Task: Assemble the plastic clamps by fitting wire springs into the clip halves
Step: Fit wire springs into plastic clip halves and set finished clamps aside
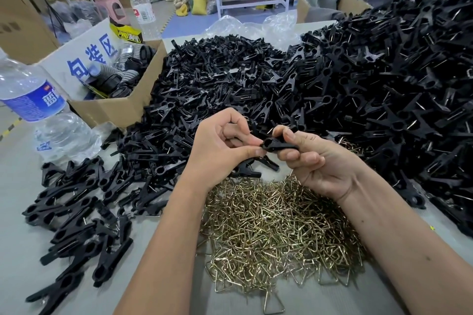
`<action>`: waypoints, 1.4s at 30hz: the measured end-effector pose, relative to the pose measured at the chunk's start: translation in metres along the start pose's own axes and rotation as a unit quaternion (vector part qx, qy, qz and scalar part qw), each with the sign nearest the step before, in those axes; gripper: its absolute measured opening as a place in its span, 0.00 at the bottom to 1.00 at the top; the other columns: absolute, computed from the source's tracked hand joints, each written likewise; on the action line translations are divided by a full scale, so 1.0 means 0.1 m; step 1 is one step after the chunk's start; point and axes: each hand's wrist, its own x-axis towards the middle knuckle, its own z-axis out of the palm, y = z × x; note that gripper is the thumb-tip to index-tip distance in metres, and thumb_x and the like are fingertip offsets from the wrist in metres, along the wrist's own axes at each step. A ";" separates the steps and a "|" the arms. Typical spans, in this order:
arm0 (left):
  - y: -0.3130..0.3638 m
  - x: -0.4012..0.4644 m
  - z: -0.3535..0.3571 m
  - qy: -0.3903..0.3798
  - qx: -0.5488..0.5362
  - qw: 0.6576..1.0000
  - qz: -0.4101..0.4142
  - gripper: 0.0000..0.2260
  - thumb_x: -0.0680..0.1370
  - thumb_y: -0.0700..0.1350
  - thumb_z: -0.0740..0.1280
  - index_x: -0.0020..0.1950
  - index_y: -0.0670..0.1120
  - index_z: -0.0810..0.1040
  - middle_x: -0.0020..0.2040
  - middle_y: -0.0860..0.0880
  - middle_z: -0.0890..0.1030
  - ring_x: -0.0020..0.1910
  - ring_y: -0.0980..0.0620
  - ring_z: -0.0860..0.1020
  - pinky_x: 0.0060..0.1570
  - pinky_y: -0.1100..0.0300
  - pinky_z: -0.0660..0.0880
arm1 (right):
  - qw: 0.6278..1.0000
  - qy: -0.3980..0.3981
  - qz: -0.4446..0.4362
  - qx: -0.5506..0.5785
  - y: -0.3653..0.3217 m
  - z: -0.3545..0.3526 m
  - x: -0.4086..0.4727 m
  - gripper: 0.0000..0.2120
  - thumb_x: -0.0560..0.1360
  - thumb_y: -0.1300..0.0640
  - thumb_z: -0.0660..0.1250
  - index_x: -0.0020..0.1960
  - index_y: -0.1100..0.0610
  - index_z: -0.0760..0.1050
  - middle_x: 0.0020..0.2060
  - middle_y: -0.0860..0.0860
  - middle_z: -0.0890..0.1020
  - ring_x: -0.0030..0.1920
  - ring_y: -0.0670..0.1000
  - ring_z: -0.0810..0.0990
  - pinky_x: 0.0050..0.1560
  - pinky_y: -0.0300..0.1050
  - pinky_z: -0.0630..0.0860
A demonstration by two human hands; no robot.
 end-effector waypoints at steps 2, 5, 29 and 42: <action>0.00 0.02 0.00 0.003 0.000 1.000 0.004 0.17 0.68 0.32 0.81 0.46 0.45 0.76 0.42 0.46 0.88 0.42 0.50 0.87 0.45 0.54 0.84 | 0.998 0.003 -0.024 -0.051 0.00 0.00 0.00 0.07 0.76 0.60 0.70 0.50 0.60 0.86 0.32 0.55 0.77 0.22 0.42 0.76 0.21 0.29 0.72; -0.01 0.07 0.01 0.036 0.024 0.999 0.008 0.15 0.70 0.32 0.80 0.47 0.45 0.77 0.42 0.49 0.88 0.45 0.52 0.87 0.46 0.60 0.83 | 0.978 0.050 -0.088 -0.181 -0.11 0.05 0.02 0.11 0.75 0.54 0.72 0.55 0.56 0.87 0.32 0.53 0.79 0.24 0.42 0.76 0.24 0.29 0.73; -0.33 1.73 -0.61 0.048 0.467 0.868 -0.163 0.03 0.75 0.41 0.74 0.43 0.47 0.81 0.48 0.41 0.84 0.50 0.40 0.82 0.43 0.55 0.71 | 0.350 0.073 -0.075 -0.931 -0.80 0.46 2.24 0.22 0.66 0.55 0.83 0.38 0.50 0.68 0.40 0.52 0.80 0.43 0.58 0.80 0.44 0.48 0.74; -0.18 1.67 -0.60 -0.048 0.521 0.839 -0.151 0.09 0.80 0.40 0.70 0.60 0.42 0.81 0.57 0.40 0.82 0.54 0.39 0.80 0.50 0.52 0.76 | 0.358 0.213 -0.235 -0.878 -0.87 0.36 1.74 0.11 0.77 0.55 0.74 0.58 0.47 0.86 0.53 0.50 0.86 0.62 0.56 0.75 0.60 0.52 0.75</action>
